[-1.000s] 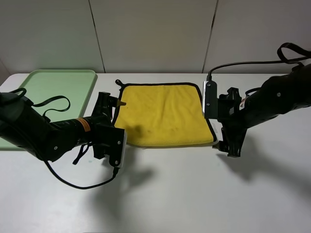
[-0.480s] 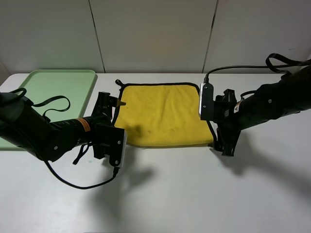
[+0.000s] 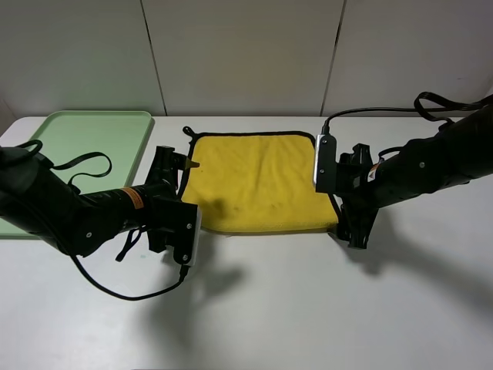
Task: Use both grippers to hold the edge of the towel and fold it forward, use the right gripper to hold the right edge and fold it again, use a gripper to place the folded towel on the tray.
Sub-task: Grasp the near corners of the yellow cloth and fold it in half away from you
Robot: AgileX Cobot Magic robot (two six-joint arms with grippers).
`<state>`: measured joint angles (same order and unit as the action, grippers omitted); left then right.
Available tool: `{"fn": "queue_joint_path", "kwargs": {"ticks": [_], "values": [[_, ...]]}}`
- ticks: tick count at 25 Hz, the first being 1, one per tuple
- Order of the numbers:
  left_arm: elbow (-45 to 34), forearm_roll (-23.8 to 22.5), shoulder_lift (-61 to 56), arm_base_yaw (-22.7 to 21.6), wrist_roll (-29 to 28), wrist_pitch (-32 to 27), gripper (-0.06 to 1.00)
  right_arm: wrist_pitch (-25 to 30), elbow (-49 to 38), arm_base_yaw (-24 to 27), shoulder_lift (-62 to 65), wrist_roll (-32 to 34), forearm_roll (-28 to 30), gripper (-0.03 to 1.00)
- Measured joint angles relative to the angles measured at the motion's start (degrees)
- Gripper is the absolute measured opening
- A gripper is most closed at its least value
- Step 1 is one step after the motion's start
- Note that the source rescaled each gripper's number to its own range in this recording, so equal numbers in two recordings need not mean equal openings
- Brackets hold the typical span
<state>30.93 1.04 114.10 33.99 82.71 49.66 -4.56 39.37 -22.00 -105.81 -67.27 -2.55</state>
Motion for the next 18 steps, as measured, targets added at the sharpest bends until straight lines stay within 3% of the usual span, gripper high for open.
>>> {"fn": "queue_joint_path", "kwargs": {"ticks": [10,18], "values": [[0.0,0.0,0.04,0.0,0.0,-0.06,0.95,-0.64,0.0,0.0,-0.14,0.0,-0.21,0.98],[0.0,0.0,0.36,0.0,0.0,-1.35,0.78,0.84,0.0,0.0,-0.63,0.0,-0.87,0.69]]}}
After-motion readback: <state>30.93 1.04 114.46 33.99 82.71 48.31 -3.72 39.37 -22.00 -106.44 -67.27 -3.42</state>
